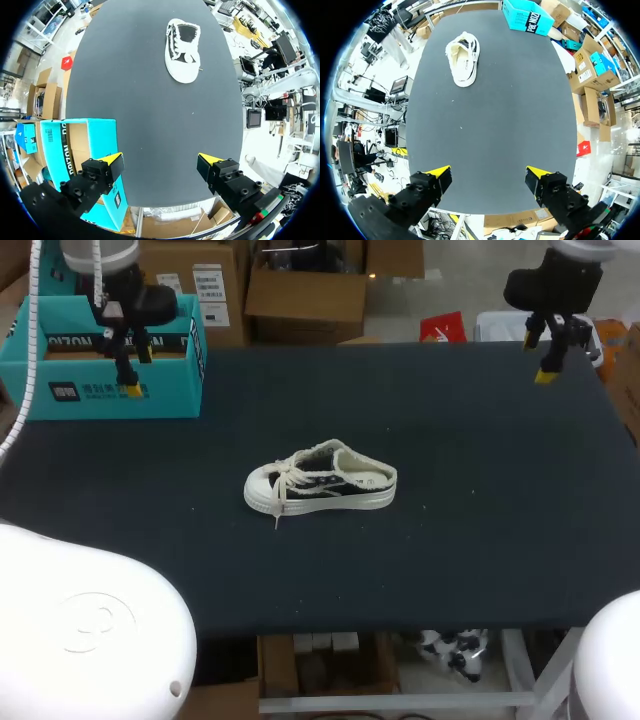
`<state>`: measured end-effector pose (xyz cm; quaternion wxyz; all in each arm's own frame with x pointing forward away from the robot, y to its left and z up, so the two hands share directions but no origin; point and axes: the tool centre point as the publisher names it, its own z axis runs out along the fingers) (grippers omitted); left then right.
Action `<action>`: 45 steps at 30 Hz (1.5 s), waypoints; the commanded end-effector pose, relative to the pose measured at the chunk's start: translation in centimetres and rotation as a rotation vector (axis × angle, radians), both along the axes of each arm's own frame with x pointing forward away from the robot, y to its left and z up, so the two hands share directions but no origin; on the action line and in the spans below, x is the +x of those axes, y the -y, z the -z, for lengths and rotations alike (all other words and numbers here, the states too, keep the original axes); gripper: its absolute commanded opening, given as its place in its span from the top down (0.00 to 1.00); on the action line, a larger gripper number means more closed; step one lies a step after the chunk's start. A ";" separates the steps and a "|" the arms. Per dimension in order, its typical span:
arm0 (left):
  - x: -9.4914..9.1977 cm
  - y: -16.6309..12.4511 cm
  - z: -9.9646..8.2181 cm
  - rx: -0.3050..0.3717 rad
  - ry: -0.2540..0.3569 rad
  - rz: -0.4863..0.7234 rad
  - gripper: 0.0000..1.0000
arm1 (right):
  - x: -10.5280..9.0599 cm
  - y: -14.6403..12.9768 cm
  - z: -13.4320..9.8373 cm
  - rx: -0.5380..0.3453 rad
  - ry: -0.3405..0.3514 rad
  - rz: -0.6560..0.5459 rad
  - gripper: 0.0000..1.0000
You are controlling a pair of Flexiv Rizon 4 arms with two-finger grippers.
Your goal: Open the shoe tongue, take the insole out of the shoe, put the insole back into the shoe, and pack the shoe into the shoebox
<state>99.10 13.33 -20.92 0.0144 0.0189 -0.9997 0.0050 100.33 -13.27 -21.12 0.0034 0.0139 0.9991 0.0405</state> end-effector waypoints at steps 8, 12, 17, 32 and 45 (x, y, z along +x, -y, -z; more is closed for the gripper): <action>-2.8 5.3 2.7 -0.054 -0.052 -0.371 0.00 | -4.6 -3.8 7.0 0.231 0.023 0.037 0.00; -3.3 5.9 3.1 -0.166 -0.126 -0.489 0.00 | -5.5 -6.0 8.7 0.286 -0.003 0.051 0.00; -4.2 6.6 3.2 -0.126 -0.055 -0.596 0.00 | -6.3 -8.4 10.7 0.361 -0.019 0.032 0.00; -6.0 8.3 2.3 0.015 0.016 -0.567 0.00 | -7.7 -12.3 12.3 0.505 0.058 0.040 0.00; -8.2 15.0 5.0 0.060 -0.019 -0.902 0.00 | -8.3 -14.3 14.0 0.580 0.019 0.070 0.00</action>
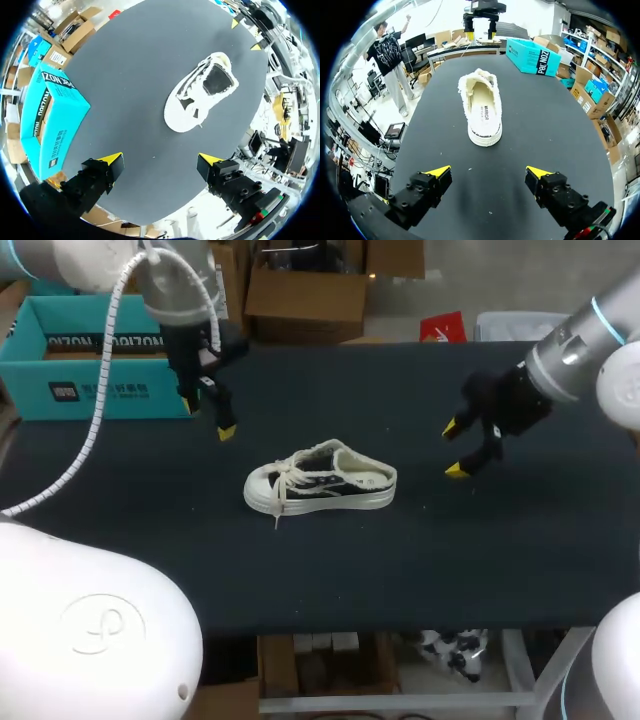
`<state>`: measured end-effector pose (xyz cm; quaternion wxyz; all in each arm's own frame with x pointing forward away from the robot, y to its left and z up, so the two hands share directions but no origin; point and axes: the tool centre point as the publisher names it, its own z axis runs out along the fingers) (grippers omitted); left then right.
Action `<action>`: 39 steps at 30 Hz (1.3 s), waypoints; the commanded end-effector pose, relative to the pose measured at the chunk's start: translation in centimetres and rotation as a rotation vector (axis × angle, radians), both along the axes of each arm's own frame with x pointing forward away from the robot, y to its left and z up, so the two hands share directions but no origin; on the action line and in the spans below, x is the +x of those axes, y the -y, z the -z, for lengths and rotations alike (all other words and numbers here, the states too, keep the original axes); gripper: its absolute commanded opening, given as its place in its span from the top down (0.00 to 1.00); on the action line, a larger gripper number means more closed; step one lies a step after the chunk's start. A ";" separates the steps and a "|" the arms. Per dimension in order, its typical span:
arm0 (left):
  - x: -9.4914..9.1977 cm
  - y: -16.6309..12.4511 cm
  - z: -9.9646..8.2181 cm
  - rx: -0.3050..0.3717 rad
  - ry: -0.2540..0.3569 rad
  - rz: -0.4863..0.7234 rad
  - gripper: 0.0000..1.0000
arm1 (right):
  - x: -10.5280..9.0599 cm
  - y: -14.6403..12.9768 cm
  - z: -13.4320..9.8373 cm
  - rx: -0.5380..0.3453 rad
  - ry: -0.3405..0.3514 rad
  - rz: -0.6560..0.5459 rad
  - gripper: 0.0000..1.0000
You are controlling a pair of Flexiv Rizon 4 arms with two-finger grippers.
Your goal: Open the shoe tongue, take the insole out of the shoe, put the insole back into the shoe, and pack the shoe into the shoebox
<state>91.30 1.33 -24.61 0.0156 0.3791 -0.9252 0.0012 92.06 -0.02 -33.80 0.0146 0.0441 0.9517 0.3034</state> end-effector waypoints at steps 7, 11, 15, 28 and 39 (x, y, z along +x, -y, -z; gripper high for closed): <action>-2.2 5.7 1.5 -0.050 -0.067 -0.304 0.00 | -0.6 -4.0 3.3 0.106 -0.031 0.004 0.00; -2.7 6.8 1.7 -0.078 -0.086 -0.348 0.00 | -1.1 -5.4 4.2 0.163 -0.010 0.017 0.00; -3.2 7.8 1.8 -0.081 -0.093 -0.341 0.00 | -1.4 -6.8 5.3 0.215 -0.017 0.025 0.00; -3.4 10.1 2.3 -0.070 -0.120 -0.273 0.00 | -0.7 -9.5 6.9 0.278 0.020 0.063 0.00; -3.1 10.4 2.9 -0.074 -0.149 -0.251 0.00 | -0.1 -11.6 7.4 0.325 0.034 0.028 0.00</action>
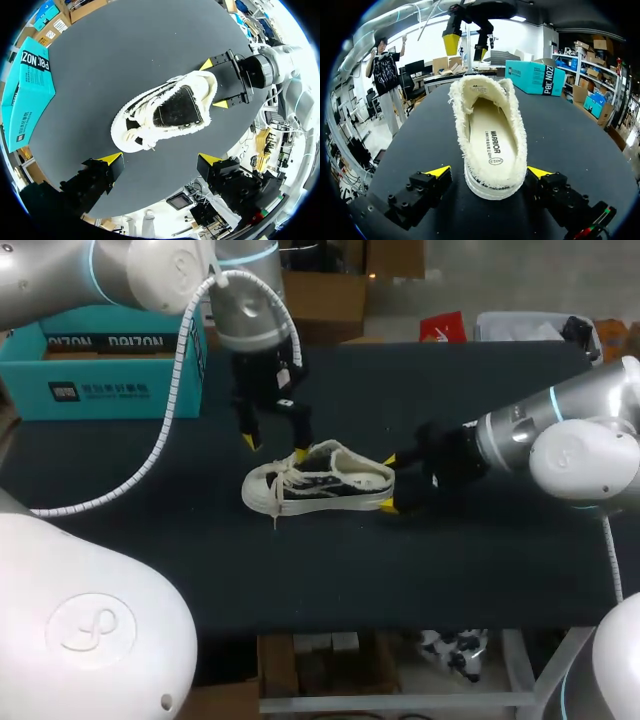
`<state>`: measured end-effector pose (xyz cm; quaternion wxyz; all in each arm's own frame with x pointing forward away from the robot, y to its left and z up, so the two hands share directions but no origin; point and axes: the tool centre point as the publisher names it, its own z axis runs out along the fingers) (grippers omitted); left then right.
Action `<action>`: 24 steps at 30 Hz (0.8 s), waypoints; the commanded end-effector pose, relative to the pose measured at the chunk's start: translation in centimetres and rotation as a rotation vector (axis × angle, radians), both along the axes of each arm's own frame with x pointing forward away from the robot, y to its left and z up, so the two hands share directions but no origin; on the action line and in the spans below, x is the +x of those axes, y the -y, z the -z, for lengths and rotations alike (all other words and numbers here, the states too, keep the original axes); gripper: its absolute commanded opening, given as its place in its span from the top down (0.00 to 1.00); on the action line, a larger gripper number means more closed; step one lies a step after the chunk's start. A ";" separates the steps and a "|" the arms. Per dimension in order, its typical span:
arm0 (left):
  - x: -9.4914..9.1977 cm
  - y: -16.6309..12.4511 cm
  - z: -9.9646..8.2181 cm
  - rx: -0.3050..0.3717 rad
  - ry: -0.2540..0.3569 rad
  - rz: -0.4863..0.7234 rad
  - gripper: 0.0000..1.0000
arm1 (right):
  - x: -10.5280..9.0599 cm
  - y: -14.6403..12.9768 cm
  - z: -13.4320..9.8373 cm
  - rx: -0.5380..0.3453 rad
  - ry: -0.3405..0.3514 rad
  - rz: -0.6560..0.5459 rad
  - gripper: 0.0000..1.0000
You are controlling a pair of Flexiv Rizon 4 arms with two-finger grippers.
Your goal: Open the shoe tongue, take the insole out of the shoe, put the insole back into the shoe, and pack the shoe into the shoebox
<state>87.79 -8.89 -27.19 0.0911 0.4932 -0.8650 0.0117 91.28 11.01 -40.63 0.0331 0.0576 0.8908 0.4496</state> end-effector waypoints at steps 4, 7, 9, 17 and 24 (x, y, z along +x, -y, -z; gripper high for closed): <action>0.4 0.3 0.6 -0.002 -0.019 0.014 0.00 | 1.0 -0.6 1.0 0.032 -0.011 -0.005 0.00; 0.5 0.3 0.8 -0.002 -0.023 0.013 0.00 | 1.0 -0.7 1.2 0.040 -0.006 0.003 0.00; 0.6 0.4 0.9 -0.002 -0.026 0.015 0.00 | 1.1 -1.0 1.3 0.054 0.002 0.004 0.00; 0.9 1.0 1.1 -0.004 -0.030 0.020 0.00 | 1.1 -1.7 1.8 0.079 0.000 -0.007 0.00; 1.1 1.6 1.3 -0.003 -0.034 0.027 0.00 | 1.4 -2.1 2.0 0.096 -0.004 -0.008 0.00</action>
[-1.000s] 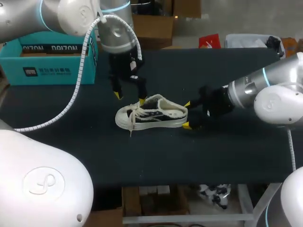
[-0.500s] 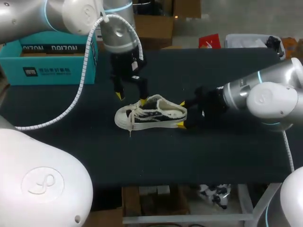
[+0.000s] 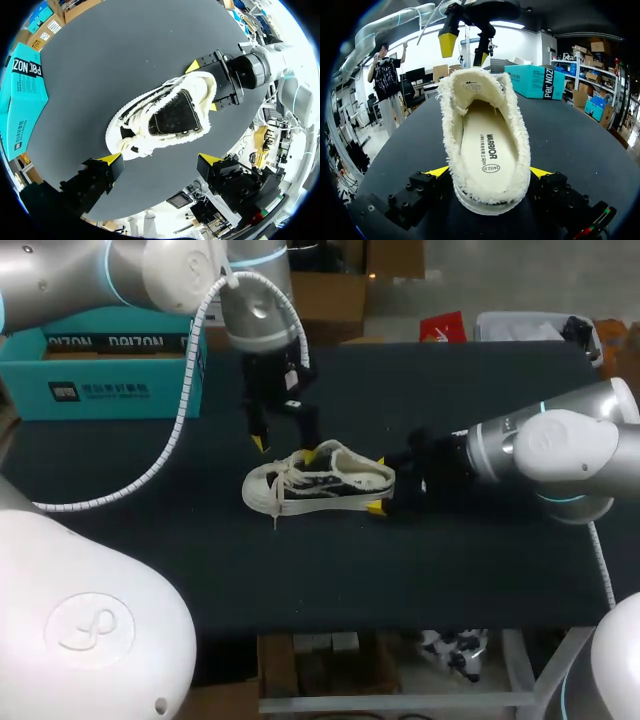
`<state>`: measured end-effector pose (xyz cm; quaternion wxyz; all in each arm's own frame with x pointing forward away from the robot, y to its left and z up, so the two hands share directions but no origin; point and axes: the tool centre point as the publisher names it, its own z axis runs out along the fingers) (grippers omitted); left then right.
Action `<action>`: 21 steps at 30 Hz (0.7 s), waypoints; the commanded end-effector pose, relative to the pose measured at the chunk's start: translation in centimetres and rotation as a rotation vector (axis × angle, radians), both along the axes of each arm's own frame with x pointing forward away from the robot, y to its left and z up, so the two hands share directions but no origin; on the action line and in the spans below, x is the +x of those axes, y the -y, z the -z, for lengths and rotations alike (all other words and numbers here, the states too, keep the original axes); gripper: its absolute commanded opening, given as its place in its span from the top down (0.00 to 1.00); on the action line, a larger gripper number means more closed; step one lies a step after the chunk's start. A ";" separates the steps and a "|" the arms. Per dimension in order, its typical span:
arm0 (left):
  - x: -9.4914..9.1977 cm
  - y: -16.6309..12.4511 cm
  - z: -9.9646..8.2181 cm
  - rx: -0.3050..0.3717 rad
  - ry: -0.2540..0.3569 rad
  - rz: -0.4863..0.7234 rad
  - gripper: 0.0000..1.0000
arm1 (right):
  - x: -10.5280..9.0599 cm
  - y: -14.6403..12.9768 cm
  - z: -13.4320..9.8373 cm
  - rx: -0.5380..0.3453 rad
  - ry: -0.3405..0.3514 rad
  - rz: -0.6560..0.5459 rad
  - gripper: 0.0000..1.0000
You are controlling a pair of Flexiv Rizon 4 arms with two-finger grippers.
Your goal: Open the shoe tongue, take the insole out of the shoe, put the insole back into the shoe, and pack the shoe into the shoebox
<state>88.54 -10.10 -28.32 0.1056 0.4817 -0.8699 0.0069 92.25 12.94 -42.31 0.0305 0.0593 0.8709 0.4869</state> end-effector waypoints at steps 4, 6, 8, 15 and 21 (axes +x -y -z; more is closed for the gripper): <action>0.5 0.8 0.4 0.007 -0.010 -0.006 0.00 | 0.6 -0.5 0.6 0.022 -0.008 -0.016 0.00; 0.6 0.9 0.5 0.004 -0.020 -0.017 0.00 | 0.7 -0.5 0.8 0.026 -0.008 -0.017 0.00; 0.7 1.1 0.5 0.014 -0.025 -0.027 0.00 | 0.7 -0.5 0.8 0.032 -0.006 -0.019 0.00; -0.2 3.0 0.1 0.067 0.014 -0.065 0.00 | 0.5 -0.5 0.9 0.043 0.025 -0.005 1.00; -0.8 4.8 -0.4 0.100 0.038 -0.104 0.00 | 0.1 -0.4 1.1 -0.031 0.042 0.107 1.00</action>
